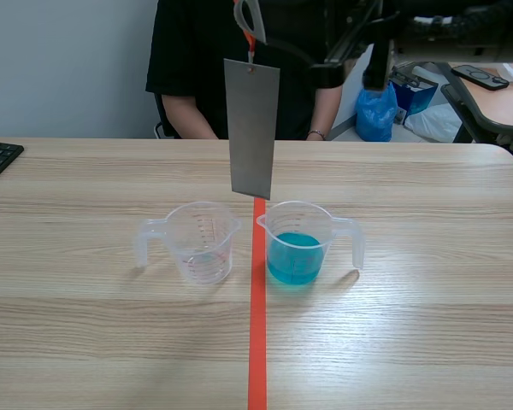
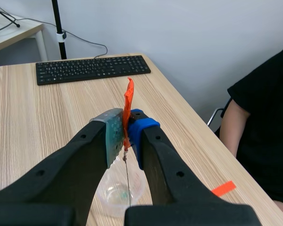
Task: Do the redox reaction experiment.
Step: 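Put the plate into the left beaker, then return to the home posture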
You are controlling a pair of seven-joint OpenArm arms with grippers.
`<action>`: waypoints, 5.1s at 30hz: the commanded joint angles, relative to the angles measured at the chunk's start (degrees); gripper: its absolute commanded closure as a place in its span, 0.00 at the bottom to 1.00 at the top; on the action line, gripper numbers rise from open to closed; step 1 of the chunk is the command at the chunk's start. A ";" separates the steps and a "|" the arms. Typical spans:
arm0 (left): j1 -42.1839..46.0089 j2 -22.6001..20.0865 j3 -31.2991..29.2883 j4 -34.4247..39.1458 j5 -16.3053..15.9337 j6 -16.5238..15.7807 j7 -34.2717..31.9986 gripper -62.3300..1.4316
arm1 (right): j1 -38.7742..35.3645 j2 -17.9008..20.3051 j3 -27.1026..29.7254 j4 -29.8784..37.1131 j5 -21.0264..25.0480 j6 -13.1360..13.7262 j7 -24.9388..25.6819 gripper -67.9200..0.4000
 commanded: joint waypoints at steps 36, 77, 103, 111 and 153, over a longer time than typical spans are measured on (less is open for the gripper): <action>-0.98 -0.33 -0.13 0.11 -0.33 0.26 1.75 0.91 | 4.33 -14.56 -10.29 -6.36 -11.04 -0.13 -0.81 0.97; -0.98 -0.17 -0.04 0.11 -0.33 0.26 1.75 0.91 | 4.31 -14.53 -14.80 -30.56 -35.82 -0.15 29.33 0.97; -1.14 -0.20 -0.04 0.22 -0.33 0.26 1.68 0.91 | 4.26 -14.53 -14.80 -31.98 -48.11 -1.40 32.63 0.72; -1.14 -0.22 -0.04 0.22 -0.33 0.26 1.77 0.91 | 3.98 -14.56 -16.17 -31.98 -47.84 0.94 35.19 0.14; 0.20 -9.57 -0.02 0.24 -0.37 0.26 -2.69 0.79 | -57.16 11.63 17.11 14.10 -28.85 -11.39 41.83 0.00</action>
